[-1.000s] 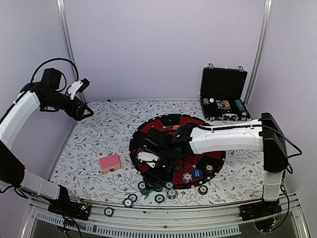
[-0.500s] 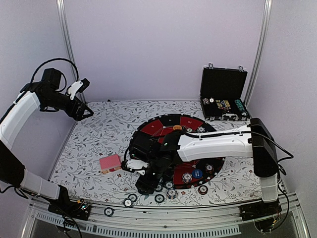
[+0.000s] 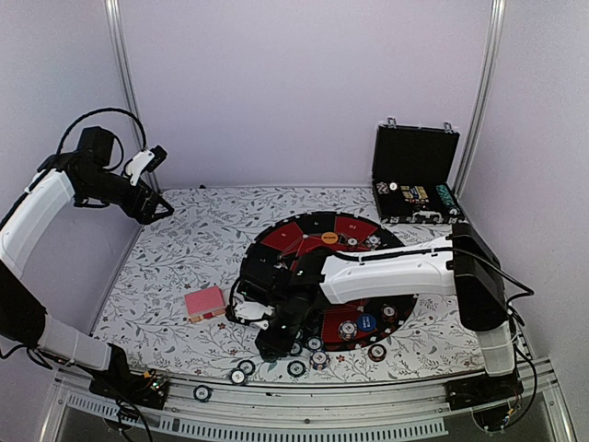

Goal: Distribute texas hold em gaming equipment

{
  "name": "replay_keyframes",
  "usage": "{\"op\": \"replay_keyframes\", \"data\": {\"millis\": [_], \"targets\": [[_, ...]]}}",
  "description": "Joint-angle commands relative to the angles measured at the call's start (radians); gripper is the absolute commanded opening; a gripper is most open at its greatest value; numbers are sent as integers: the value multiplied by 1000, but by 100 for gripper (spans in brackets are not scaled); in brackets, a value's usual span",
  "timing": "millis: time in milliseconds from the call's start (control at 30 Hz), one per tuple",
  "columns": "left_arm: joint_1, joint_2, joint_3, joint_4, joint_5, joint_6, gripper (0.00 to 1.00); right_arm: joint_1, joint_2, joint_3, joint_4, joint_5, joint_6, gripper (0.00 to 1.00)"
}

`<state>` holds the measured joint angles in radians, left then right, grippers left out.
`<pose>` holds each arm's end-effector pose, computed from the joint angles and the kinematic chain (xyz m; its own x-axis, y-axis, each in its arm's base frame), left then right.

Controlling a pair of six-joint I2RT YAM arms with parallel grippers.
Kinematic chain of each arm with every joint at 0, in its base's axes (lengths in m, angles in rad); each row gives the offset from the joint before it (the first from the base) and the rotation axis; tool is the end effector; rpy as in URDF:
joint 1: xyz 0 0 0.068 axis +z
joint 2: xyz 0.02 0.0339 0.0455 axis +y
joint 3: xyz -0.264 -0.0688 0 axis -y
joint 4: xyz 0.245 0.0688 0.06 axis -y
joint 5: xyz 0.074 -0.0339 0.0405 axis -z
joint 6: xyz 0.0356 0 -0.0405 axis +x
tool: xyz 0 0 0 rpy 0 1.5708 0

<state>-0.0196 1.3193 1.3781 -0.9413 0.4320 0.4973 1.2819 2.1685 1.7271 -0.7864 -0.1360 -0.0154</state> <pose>0.2626 -0.0201 0.3614 -0.5433 0.4440 -0.7125 0.6177 0.7862 0.0188 0.1243 0.4351 0.1784 -0.2534 -0.9063 -0.3382 -0.9667 0.2246 0.1225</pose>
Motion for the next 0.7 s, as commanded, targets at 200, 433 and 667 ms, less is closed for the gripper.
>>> {"op": "replay_keyframes", "data": {"millis": [200,433,667], "targets": [[-9,-12,4,-4,-9,10,100,-6,-68,27,19,47,10,9],[-9,-11,6,-4,-12,13,100,-73,-79,61,20,29,11,9],[-9,-10,1,-2,-13,15,100,-112,-51,89,30,26,11,9]]}}
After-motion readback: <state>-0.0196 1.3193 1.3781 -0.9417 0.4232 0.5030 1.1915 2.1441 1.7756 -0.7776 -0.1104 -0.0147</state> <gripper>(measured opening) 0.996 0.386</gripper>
